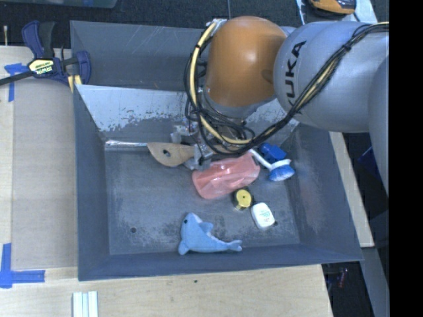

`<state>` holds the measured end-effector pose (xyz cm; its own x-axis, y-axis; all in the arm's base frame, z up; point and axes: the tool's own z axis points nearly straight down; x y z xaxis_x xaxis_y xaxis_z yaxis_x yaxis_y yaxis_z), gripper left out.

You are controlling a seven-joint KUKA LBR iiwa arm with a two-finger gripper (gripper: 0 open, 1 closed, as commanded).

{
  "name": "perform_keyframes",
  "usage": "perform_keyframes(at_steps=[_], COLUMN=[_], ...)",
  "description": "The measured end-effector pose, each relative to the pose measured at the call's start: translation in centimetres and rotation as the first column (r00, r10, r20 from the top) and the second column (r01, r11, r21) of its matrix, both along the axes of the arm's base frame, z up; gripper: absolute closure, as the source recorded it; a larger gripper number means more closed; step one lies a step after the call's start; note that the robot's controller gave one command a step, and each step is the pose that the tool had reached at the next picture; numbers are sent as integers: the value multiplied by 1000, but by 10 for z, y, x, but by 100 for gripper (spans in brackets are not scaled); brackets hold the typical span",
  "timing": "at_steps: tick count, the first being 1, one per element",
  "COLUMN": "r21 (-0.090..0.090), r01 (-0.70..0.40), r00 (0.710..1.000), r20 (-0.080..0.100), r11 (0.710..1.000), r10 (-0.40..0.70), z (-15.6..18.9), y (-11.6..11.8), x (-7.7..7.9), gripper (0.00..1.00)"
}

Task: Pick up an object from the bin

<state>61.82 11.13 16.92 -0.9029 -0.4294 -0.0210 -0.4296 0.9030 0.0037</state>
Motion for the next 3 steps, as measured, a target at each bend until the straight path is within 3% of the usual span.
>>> perform_keyframes(at_steps=[1, 2, 3], r21=[1, 0, 2], r01=[2, 27, -22], r00=[1000, 1000, 1000], r20=[2, -10, 13], r11=[1000, 1000, 1000], r10=[-2, -27, 22], z=[25, 45, 72], y=[-6, -2, -2], x=[-1, -8, -24], gripper=[100, 100, 100])
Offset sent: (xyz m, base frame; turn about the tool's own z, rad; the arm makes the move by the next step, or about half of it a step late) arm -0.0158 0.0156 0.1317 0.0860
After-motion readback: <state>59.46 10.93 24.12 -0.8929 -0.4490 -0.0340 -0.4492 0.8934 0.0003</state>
